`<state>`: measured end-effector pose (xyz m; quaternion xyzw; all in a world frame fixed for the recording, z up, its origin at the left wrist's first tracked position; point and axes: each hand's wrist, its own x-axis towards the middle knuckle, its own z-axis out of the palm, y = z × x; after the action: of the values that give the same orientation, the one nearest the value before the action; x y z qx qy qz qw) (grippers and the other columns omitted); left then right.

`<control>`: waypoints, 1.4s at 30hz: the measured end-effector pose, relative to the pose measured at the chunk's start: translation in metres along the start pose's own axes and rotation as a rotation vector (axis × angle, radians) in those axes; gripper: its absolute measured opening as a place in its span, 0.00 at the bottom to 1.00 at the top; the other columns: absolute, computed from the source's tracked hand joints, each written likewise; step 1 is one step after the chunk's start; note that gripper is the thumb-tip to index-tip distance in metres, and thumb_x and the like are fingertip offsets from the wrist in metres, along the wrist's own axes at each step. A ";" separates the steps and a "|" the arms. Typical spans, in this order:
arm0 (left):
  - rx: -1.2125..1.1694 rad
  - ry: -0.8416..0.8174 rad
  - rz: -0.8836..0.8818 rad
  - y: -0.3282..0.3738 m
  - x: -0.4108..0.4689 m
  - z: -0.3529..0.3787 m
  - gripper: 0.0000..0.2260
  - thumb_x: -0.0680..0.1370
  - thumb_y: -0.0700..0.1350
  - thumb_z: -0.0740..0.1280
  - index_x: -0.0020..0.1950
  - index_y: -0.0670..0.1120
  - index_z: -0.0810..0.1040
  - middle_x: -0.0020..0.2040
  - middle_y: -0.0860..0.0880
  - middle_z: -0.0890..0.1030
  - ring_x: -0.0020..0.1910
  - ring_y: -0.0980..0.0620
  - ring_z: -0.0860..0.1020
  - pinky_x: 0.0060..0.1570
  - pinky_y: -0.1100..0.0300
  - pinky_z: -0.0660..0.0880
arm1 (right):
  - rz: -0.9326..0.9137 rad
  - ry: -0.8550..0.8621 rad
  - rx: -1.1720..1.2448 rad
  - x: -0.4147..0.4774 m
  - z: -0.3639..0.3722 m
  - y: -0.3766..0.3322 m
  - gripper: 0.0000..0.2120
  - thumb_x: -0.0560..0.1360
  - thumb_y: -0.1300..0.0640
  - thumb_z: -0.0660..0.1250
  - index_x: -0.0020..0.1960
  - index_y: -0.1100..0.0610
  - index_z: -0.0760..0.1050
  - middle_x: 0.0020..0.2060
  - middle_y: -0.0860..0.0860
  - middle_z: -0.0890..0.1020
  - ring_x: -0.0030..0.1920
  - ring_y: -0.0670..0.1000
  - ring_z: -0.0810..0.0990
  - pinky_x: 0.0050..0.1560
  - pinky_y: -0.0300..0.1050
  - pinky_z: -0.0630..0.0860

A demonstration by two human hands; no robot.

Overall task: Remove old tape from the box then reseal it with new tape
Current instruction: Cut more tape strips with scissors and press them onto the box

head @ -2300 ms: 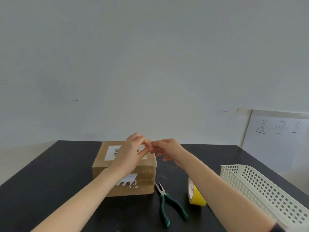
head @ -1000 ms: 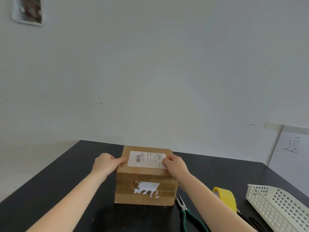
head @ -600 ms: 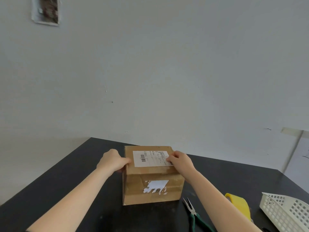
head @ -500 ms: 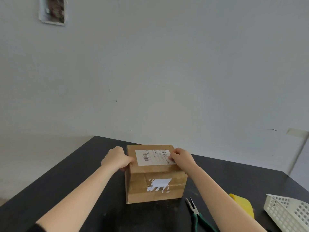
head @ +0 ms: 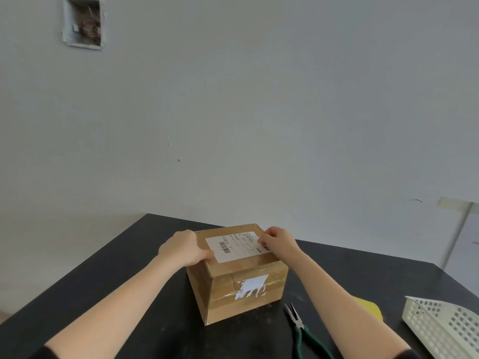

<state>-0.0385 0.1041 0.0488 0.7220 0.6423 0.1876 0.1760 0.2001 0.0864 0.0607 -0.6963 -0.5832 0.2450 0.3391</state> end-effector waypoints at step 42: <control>0.427 0.281 0.728 0.015 -0.029 0.036 0.26 0.70 0.69 0.61 0.59 0.54 0.75 0.57 0.57 0.75 0.55 0.55 0.71 0.54 0.59 0.67 | -0.014 0.021 0.467 -0.057 -0.006 0.008 0.05 0.79 0.61 0.63 0.46 0.58 0.78 0.40 0.45 0.81 0.39 0.44 0.77 0.33 0.35 0.75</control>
<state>-0.0104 0.0727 0.0234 0.8887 0.3884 0.1968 -0.1436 0.1983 0.0288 0.0556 -0.5973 -0.5120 0.3638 0.4987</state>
